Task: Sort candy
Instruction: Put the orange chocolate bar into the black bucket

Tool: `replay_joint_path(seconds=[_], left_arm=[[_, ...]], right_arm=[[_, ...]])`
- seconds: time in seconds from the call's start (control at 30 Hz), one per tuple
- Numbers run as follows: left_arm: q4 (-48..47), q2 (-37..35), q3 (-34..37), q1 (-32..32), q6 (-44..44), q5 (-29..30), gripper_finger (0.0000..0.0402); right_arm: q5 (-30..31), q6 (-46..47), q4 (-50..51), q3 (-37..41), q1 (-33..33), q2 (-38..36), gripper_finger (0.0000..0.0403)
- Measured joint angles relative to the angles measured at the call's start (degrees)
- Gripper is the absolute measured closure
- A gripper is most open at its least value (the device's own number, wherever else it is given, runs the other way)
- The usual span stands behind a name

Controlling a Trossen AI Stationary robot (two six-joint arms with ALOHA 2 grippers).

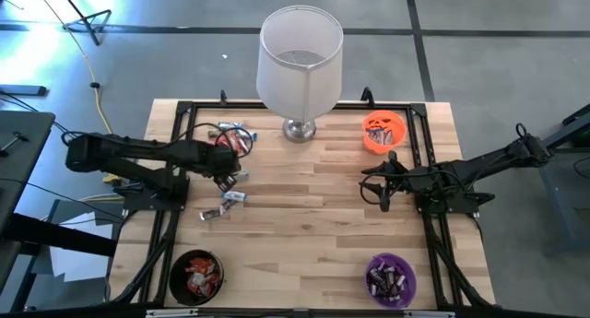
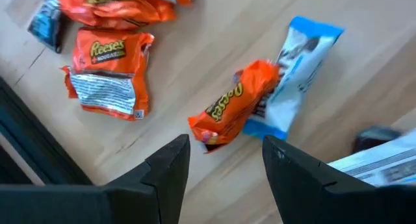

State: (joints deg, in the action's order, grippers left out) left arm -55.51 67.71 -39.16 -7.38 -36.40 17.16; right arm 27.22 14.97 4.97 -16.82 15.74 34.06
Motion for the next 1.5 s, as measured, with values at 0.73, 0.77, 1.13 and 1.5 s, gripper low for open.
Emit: replay_joint_path(seconds=[0.73,0.77,1.13,1.5], left_arm=[[8.7,13.7,0.0,-6.1,12.6,-0.7,0.022],[8.9,14.0,0.0,-6.1,12.5,-0.7,0.022],[12.1,16.7,0.0,-4.9,5.4,3.3,0.022],[10.9,16.8,0.0,-0.7,-3.2,6.0,0.022]], right_arm=[[0.0,0.0,0.0,0.0,0.0,0.0,0.0222],[0.0,0.0,0.0,0.0,0.0,0.0,0.0222],[0.0,0.0,0.0,0.0,0.0,0.0,0.0222],[0.0,0.0,0.0,0.0,0.0,0.0,0.0222]])
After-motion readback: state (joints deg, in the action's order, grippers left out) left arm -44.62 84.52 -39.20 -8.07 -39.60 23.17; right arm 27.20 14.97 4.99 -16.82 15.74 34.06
